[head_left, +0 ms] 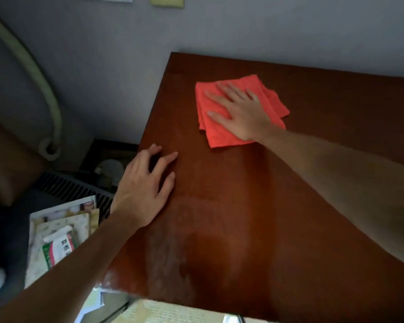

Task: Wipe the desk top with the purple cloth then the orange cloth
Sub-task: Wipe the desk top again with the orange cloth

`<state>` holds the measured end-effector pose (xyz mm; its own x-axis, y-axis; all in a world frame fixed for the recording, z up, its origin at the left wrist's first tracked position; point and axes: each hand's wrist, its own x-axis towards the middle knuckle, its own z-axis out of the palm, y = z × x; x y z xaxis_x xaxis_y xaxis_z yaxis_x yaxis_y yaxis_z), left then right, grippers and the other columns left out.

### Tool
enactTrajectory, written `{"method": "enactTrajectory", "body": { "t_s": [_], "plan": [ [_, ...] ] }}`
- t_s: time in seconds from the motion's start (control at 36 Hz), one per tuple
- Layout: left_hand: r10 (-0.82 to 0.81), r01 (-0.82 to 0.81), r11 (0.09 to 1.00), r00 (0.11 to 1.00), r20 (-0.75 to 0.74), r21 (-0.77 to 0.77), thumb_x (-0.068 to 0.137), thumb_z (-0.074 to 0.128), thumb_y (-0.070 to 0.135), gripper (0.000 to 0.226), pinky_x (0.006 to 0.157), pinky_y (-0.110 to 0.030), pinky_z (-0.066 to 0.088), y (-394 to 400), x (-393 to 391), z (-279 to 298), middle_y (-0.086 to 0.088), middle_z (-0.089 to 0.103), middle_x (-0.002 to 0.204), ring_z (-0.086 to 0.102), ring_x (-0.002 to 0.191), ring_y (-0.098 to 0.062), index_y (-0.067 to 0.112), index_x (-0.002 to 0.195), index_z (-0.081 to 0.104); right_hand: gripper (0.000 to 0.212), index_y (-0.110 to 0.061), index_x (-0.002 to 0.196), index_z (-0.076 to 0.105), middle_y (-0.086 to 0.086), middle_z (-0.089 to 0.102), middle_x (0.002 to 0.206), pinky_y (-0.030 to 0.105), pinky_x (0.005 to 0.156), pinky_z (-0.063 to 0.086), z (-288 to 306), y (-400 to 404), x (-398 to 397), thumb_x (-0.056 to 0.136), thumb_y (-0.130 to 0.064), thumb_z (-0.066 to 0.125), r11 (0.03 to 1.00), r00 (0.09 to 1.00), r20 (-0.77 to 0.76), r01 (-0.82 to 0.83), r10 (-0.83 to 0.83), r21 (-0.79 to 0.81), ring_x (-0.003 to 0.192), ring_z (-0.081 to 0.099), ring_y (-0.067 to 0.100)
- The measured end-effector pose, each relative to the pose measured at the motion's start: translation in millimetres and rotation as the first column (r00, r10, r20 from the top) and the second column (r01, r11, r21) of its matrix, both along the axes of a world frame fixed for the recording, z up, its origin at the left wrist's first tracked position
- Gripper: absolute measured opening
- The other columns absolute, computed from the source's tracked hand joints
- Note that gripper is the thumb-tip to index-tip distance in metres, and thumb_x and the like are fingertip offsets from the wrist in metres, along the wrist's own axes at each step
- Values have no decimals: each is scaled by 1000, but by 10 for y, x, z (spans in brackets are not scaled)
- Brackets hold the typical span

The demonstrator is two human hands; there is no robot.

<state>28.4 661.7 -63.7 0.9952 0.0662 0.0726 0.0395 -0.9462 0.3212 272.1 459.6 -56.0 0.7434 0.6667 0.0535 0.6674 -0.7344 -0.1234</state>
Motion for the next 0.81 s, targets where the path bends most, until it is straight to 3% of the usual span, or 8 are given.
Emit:
{"method": "enactTrajectory", "body": {
  "t_s": [0.19, 0.42, 0.53, 0.64, 0.81],
  "plan": [
    [14, -14, 1000, 999, -37, -11, 103, 32, 46, 49, 118, -46, 30, -9, 11, 19, -4, 36, 150, 29, 148, -21, 29, 147, 42, 81, -45, 158, 31, -1, 26, 170, 48, 122, 18, 39, 295, 921, 86, -77, 10, 997, 998, 1, 70, -70, 32, 157, 21, 20],
    [15, -16, 1000, 999, -33, -7, 104, 32, 44, 47, 121, -43, 25, -21, 12, 23, -3, 34, 151, 24, 149, -18, 31, 148, 41, 85, -44, 160, 25, 0, 21, 171, 54, 123, 15, 65, 375, 1056, 85, -79, 6, 996, 996, -10, 84, -83, 28, 158, 17, 22],
    [13, -14, 1000, 1000, -17, -21, 104, 33, 43, 46, 120, -44, 26, -14, 17, 24, -3, 34, 151, 24, 149, -18, 30, 147, 42, 79, -42, 161, 21, 1, 16, 172, 57, 124, 13, 46, 352, 784, 91, -76, 12, 995, 995, -14, 97, -97, 11, 159, 13, 25],
    [1, -1, 1000, 1000, -5, -12, 104, 31, 43, 46, 120, -43, 25, -8, 13, 15, -4, 34, 151, 25, 149, -20, 29, 147, 41, 83, -43, 162, 18, 0, 12, 173, 59, 124, 11, 68, 275, 183, 87, -78, 6, 999, 998, -48, 36, -36, -5, 159, 10, 24],
    [64, -52, 993, 991, 114, -102, 103, 38, 33, 42, 105, -41, 37, -1, -3, 9, -11, 44, 139, 46, 129, -28, 12, 138, 48, 74, -41, 163, 15, -2, 8, 173, 57, 125, 8, 38, 90, -1101, 96, -73, 14, 996, 995, -59, -79, 77, -38, 160, 6, 23]
  ]
}}
